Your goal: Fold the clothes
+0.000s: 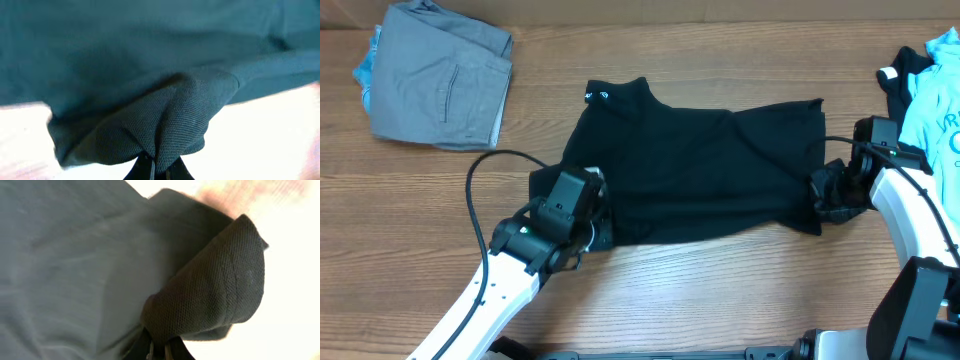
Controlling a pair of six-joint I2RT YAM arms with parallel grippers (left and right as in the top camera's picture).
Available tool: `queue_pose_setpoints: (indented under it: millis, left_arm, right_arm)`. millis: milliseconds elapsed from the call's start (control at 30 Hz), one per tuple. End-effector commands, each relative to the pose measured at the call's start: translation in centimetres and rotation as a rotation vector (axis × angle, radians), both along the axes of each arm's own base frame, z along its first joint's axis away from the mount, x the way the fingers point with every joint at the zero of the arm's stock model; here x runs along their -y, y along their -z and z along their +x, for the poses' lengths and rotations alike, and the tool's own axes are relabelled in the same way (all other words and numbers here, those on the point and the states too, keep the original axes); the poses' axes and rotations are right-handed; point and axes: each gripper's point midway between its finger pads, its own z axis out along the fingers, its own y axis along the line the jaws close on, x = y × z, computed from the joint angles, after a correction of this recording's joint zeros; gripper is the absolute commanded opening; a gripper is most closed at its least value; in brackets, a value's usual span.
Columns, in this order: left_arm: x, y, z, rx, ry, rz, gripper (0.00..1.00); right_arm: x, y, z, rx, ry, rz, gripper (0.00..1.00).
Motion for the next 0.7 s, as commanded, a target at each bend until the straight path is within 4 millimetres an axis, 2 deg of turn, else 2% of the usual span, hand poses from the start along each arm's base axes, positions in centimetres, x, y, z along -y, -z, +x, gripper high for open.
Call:
queue_pose_setpoints:
  millis: [0, 367, 467, 500, 567, 600, 633, 667]
  left_arm:
    - [-0.8, -0.5, 2.4, 0.095, -0.017, 0.087, 0.04]
    - [-2.4, 1.7, 6.8, 0.180, -0.112, 0.231, 0.04]
    - [-3.4, 1.8, 7.8, 0.201, -0.156, 0.264, 0.04]
    - [-3.9, 1.8, 8.2, 0.210, -0.174, 0.272, 0.06]
    - [-4.4, 1.7, 8.8, 0.223, -0.197, 0.271, 0.16]
    - [-4.7, 1.6, 9.1, 0.232, -0.202, 0.269, 0.33]
    - [-4.9, 1.5, 9.3, 0.238, -0.204, 0.272, 0.59]
    - [-5.2, 1.4, 9.5, 0.243, -0.205, 0.276, 0.85]
  right_arm:
    - [0.1, -1.0, 1.7, 0.068, -0.004, -0.002, 0.04]
    - [-1.5, -2.2, 5.6, 0.217, -0.077, -0.060, 0.04]
    - [-1.1, -2.2, 5.9, 0.220, -0.080, -0.123, 0.04]
    - [-0.9, -2.2, 5.9, 0.219, -0.077, -0.146, 0.07]
    - [-0.8, -2.2, 6.0, 0.220, -0.077, -0.158, 0.37]
    - [-0.8, -2.2, 6.0, 0.221, -0.076, -0.157, 0.63]
    - [-0.8, -2.2, 6.0, 0.221, -0.082, -0.159, 0.84]
    - [-0.8, -2.2, 6.0, 0.222, -0.090, -0.161, 0.96]
